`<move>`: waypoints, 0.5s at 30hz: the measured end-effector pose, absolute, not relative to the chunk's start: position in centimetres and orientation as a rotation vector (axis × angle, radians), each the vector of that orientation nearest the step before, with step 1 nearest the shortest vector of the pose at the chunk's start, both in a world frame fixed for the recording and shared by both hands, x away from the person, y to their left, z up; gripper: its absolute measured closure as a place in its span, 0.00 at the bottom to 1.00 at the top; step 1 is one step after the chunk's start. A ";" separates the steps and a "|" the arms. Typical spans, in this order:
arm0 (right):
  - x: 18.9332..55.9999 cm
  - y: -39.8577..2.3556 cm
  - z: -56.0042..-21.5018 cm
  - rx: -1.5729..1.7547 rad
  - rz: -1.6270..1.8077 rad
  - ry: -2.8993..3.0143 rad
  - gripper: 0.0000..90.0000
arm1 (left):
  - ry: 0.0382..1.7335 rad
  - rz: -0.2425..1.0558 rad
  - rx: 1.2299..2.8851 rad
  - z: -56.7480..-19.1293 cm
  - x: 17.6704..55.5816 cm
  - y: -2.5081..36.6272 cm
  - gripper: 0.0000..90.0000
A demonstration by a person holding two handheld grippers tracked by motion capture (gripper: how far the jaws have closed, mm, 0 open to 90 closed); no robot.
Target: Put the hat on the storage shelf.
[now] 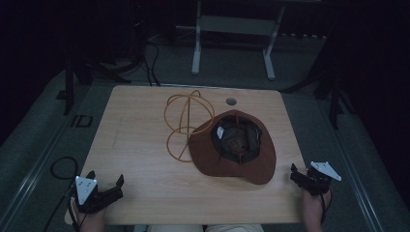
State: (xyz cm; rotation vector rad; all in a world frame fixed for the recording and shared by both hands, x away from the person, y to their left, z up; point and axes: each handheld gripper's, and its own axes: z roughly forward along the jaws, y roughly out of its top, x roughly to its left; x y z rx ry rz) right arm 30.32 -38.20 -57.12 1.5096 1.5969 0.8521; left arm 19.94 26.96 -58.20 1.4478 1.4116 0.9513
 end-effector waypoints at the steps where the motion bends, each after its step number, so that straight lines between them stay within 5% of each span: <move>1: 30.3 -38.2 -57.1 1.509 0.854 1.604 0.15 | 1.413 0.951 1.449 -58.2 20.0 27.0 0.02; 15: 30.9 -37.2 -55.6 1.484 0.886 1.687 0.15 | 1.380 0.933 1.421 -58.1 20.0 26.8 0.02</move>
